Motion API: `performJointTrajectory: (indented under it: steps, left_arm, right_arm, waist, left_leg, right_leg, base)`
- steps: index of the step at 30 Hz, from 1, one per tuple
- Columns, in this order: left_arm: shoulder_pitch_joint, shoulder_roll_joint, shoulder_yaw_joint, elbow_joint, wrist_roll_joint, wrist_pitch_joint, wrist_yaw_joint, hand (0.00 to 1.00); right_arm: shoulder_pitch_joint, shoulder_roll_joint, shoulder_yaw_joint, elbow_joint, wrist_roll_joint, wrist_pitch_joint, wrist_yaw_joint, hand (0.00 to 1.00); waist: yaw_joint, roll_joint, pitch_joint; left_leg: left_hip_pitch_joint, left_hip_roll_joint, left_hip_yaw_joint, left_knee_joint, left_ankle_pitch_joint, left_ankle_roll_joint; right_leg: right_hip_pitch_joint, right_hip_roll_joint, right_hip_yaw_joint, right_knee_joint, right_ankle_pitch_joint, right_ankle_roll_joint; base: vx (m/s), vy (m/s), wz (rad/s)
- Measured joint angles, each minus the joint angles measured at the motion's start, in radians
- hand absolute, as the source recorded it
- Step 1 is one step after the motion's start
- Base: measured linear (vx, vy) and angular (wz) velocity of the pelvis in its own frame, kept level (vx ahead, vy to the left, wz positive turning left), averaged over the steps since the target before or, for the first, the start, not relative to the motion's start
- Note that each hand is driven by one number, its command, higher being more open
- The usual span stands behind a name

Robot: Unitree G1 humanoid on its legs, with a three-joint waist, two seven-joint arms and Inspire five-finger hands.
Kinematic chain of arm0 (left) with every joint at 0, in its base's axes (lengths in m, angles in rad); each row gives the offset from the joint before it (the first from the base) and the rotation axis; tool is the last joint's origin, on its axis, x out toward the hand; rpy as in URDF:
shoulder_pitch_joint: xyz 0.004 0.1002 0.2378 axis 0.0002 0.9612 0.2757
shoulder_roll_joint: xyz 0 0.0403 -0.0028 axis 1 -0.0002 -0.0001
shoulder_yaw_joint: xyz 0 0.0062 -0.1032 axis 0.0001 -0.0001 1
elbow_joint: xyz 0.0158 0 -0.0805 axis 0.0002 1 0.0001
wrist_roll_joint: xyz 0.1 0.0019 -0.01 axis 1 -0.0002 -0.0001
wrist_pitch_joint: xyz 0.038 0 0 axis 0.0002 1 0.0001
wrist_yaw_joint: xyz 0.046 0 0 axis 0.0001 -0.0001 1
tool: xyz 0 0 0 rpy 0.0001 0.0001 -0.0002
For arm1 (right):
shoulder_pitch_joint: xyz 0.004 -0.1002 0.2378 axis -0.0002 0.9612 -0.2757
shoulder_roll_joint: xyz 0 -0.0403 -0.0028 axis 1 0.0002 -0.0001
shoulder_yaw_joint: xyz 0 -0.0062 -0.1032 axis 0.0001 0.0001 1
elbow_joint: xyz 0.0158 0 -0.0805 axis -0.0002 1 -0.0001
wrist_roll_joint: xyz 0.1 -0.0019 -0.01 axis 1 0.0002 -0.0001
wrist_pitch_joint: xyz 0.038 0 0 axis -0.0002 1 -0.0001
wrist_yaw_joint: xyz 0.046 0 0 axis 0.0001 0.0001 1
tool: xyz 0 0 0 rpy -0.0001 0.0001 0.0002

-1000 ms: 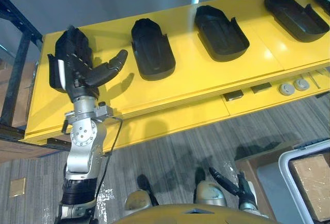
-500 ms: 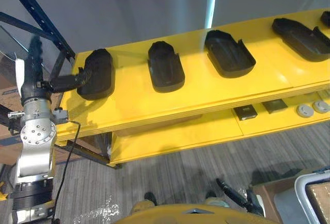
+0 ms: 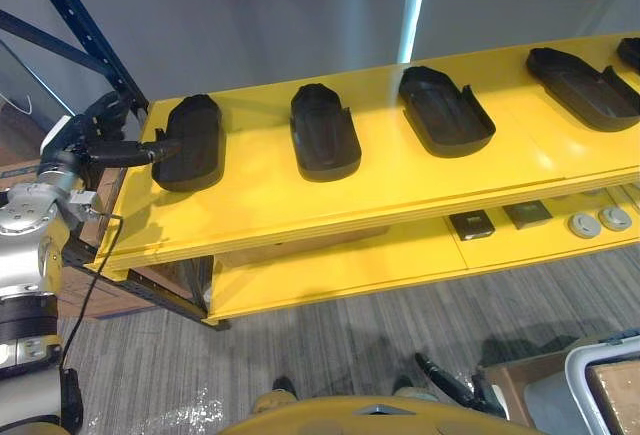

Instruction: Walk over and take three plastic housings, then place them on the shelf

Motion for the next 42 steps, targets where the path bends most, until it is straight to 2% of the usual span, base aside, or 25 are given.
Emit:
performJointTrajectory:
  steps: [5,11,17,36,42]
  left_arm:
    - [0.000,-0.007,-0.025,0.001,-0.025,-0.020,0.024,1.00]
    - [-0.012,-0.037,-0.025,0.001,-0.024,-0.027,0.038,1.00]
    - [-0.017,-0.054,-0.026,0.017,-0.010,0.032,0.046,1.00]
    - [-0.019,-0.053,-0.048,0.077,0.055,0.112,-0.117,1.00]
    - [-0.019,-0.053,-0.063,0.077,0.062,0.157,-0.126,1.00]
  right_arm:
    - [-0.006,0.004,-0.009,0.005,0.000,-0.001,0.002,1.00]
    - [-0.007,0.004,-0.013,0.015,0.000,-0.001,0.002,1.00]
    - [-0.008,0.005,-0.011,0.020,0.002,-0.001,0.002,1.00]
    - [-0.004,0.004,-0.008,0.020,0.004,-0.001,0.001,1.00]
    - [-0.005,0.003,-0.008,0.020,0.004,-0.001,0.000,1.00]
  waist:
    - [-0.022,-0.001,0.000]
    - [-0.022,-0.002,-0.001]
    - [-0.021,-0.005,-0.002]
    - [-0.024,-0.003,-0.002]
    - [-0.023,-0.002,-0.001]
  left_leg:
    - [0.001,0.000,0.006,-0.002,0.001,0.000]
    - [0.003,0.001,0.010,-0.005,0.002,0.000]
    - [0.004,-0.004,0.010,-0.011,0.005,0.000]
    - [0.009,-0.013,0.005,-0.023,0.017,0.003]
    - [0.009,-0.014,-0.002,-0.023,0.017,0.003]
  right_leg:
    - [-0.003,0.000,0.007,-0.003,0.003,0.000]
    - [-0.002,0.002,0.008,-0.017,0.010,0.000]
    - [0.001,-0.001,0.007,-0.017,0.015,0.002]
    - [0.001,-0.013,-0.016,-0.020,0.020,0.011]
    - [0.009,-0.014,-0.024,-0.026,0.021,0.011]
  base:
    - [0.00,0.001,-0.03]
    - [0.00,0.000,0.00]
    - [0.02,0.000,0.00]
    - [0.00,0.001,0.01]
    - [0.03,0.001,0.04]
